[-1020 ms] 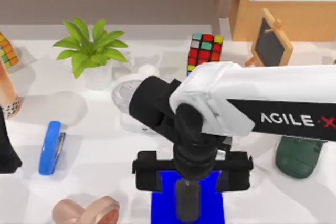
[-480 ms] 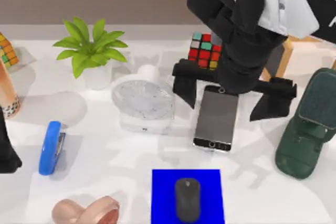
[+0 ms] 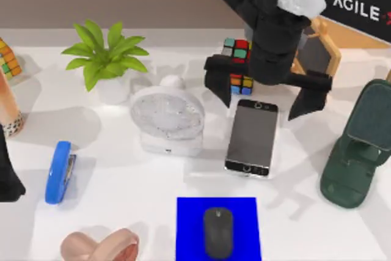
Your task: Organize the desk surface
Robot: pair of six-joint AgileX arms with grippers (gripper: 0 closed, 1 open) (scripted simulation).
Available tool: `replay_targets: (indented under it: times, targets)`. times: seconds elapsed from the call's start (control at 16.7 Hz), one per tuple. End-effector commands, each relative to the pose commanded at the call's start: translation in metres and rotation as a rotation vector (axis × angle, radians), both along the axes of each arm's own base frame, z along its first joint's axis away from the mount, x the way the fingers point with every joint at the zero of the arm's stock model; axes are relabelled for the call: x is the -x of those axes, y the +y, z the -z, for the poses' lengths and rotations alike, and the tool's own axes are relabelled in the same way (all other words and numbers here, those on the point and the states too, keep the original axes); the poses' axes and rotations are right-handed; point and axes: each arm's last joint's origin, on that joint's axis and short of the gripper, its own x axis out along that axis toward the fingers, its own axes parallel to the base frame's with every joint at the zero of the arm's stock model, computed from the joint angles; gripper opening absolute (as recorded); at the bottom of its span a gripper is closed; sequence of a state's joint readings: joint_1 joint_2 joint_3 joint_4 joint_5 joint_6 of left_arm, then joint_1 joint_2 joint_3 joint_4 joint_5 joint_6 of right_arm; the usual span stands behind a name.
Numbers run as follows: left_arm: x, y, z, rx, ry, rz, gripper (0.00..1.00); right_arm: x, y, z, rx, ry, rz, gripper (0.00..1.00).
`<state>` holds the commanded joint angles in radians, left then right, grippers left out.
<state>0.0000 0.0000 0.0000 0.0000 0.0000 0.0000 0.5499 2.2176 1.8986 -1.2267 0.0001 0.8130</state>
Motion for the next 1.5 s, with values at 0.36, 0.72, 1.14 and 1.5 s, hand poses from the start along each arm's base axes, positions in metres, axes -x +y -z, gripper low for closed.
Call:
replay_targets:
  times: [0.36,0.72,1.14,1.5]
  targets:
    - [0.0,0.0,0.0,0.0,0.0,0.0,1.0,-0.004,0.006,0.013,0.016,0.019,-0.017,1.0]
    - [0.0,0.0,0.0,0.0,0.0,0.0,1.0,-0.01,-0.007,0.032,0.017,0.018,-0.016,1.0]
    - [0.0,0.0,0.0,0.0,0.0,0.0,1.0,-0.004,0.006,0.083,0.016,0.02,-0.017,1.0]
    - [0.0,0.0,0.0,0.0,0.0,0.0,1.0,-0.004,0.006,0.083,0.016,0.019,-0.017,0.77]
